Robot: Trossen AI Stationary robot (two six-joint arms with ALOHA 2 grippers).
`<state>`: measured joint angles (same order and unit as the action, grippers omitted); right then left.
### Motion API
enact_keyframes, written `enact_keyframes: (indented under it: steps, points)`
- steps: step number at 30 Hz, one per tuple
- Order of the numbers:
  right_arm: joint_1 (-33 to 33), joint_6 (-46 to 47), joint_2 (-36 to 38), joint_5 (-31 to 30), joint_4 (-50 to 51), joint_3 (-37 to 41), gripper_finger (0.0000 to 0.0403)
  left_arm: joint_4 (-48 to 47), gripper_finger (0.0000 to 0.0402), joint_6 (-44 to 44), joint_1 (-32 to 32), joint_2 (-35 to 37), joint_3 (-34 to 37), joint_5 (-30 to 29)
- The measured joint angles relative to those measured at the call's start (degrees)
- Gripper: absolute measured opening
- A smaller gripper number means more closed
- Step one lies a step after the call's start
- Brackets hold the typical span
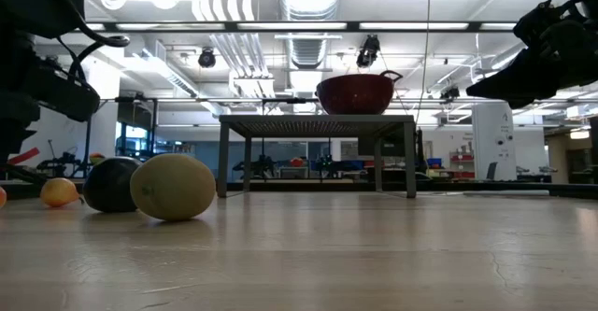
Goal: Pick & Place Fruit
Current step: Put the pear into the purple strainer bowl on the shelf
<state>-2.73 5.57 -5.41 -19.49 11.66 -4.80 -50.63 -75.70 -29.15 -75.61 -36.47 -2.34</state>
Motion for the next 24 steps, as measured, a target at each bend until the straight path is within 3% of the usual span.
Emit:
enact_keyframes:
  steps: [14, 24]
  points:
    - [0.0, 0.0, 0.0, 0.0, 0.0, 0.0, 0.0008, -0.1, 0.0282, 0.0, 0.0, 0.0, 0.1, 0.0]
    - [0.0, 0.3, 0.0, 0.0, 0.0, 0.0, 0.0008, -0.1, 0.0229, 0.0, 0.0, 0.0, 0.2, 0.0]
